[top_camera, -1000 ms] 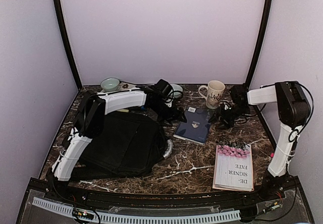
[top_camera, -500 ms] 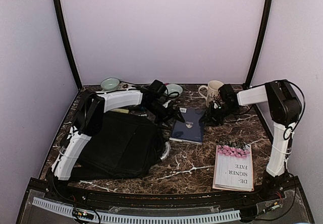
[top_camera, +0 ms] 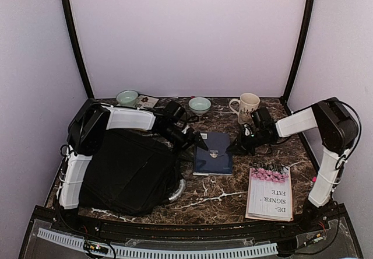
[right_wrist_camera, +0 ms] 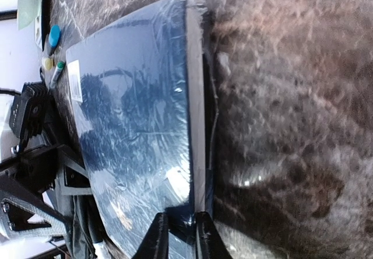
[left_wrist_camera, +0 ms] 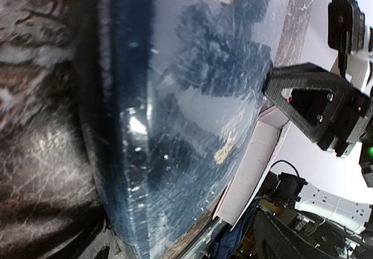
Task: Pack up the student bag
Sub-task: Move the book to the center of the board.
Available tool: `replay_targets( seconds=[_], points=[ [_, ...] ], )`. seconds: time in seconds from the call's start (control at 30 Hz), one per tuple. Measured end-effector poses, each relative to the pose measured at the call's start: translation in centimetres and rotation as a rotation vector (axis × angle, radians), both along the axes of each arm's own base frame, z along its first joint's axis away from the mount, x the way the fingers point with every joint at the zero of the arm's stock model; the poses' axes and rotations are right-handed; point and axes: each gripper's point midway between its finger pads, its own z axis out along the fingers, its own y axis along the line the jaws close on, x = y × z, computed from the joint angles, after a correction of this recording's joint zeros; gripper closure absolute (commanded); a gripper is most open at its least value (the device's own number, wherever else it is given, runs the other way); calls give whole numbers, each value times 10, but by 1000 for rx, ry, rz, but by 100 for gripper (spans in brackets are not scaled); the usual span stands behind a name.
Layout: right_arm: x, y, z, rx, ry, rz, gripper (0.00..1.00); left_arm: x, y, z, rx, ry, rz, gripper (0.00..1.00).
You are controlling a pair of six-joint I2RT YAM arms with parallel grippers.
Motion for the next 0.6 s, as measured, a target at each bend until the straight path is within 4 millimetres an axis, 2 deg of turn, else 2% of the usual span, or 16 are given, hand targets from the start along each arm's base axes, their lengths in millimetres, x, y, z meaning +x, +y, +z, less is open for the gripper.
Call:
replay_targets(
  seconds=[0.13, 0.37, 0.5, 0.6],
  points=[
    [-11, -1, 2, 28, 7, 0, 100, 1, 1, 0, 33, 10, 43, 17],
    [-21, -1, 2, 52, 45, -9, 100, 1, 0, 0, 93, -28, 80, 18],
    [-24, 3, 3, 59, 55, 0, 100, -9, 1, 12, 145, -68, 97, 18],
    [-28, 10, 5, 67, 57, 17, 100, -25, 6, 28, 173, -104, 104, 18]
  ],
)
